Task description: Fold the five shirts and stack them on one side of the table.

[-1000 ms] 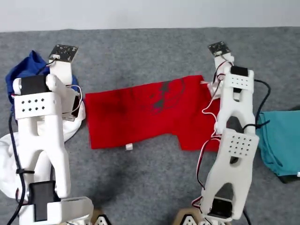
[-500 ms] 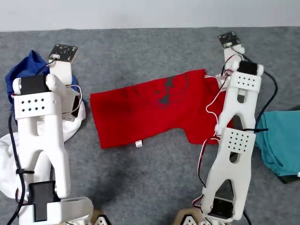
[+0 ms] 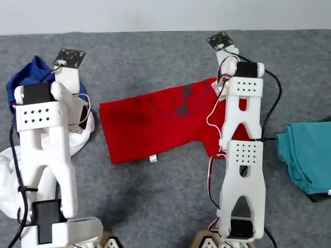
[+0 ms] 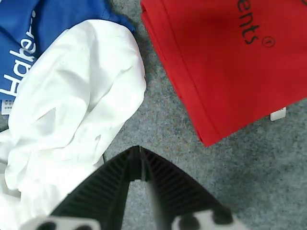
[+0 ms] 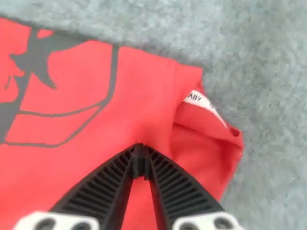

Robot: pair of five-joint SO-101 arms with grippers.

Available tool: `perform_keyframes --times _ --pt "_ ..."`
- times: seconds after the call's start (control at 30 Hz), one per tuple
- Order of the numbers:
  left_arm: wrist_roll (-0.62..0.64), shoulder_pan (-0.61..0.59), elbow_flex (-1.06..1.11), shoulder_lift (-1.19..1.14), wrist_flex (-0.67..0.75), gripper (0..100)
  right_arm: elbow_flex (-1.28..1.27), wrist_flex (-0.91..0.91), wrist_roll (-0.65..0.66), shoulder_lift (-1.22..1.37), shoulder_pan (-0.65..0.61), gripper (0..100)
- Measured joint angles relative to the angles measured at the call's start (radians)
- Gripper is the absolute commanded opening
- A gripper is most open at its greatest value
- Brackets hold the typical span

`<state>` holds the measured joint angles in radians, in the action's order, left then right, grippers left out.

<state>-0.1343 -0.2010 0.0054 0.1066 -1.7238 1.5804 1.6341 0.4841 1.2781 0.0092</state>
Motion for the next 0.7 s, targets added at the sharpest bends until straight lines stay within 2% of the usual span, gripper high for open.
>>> perform_keyframes --times 0.4,0.57,0.7 --pt "0.000 0.000 0.000 0.000 0.000 0 0.052 -0.052 -0.038 0.077 -0.003 1.2" --pt "0.000 0.000 0.000 0.000 0.000 0 0.052 -0.043 -0.044 0.078 0.029 12.0" --pt "0.000 0.000 0.000 0.000 0.000 0 0.052 -0.037 -0.044 0.078 0.023 12.3"
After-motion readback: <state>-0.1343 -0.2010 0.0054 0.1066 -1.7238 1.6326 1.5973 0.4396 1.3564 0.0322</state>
